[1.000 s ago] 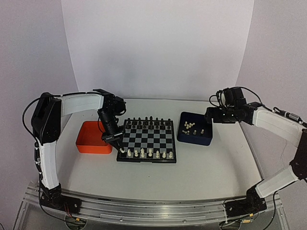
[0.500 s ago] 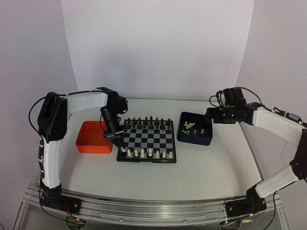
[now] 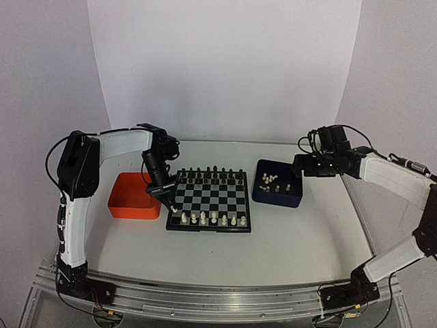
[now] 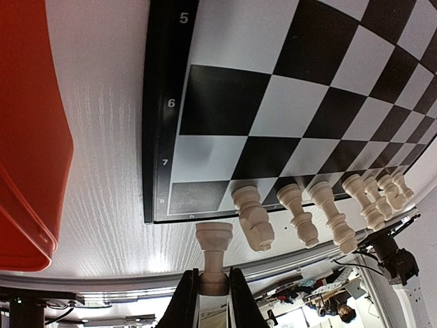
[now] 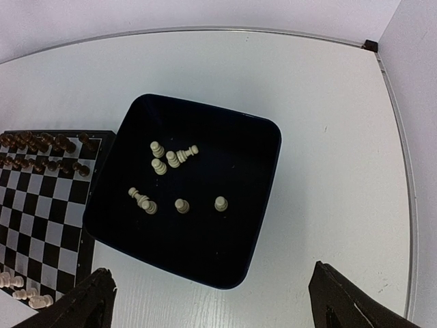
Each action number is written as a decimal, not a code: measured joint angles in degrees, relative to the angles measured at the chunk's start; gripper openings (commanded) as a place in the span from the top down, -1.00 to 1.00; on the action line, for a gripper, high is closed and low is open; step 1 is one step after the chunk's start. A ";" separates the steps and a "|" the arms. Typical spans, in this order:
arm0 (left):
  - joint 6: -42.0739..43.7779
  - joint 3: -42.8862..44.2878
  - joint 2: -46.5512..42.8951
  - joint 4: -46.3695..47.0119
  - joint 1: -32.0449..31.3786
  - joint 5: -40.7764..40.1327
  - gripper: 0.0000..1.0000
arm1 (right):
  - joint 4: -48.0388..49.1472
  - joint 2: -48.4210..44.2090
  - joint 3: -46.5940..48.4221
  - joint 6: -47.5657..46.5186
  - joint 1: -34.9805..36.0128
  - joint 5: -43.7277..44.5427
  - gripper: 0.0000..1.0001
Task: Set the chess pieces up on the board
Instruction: Place the chess piece on the chessboard.
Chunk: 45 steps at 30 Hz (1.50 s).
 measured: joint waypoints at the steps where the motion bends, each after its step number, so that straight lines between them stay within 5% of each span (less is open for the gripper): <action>1: 0.21 -0.29 0.00 0.00 0.09 0.01 1.00 | 0.00 -0.01 0.00 -0.02 0.00 0.02 -0.93; 45: 3.51 -3.97 2.22 0.15 0.25 2.75 0.91 | 0.00 -0.84 -0.66 -1.08 0.00 4.52 -0.93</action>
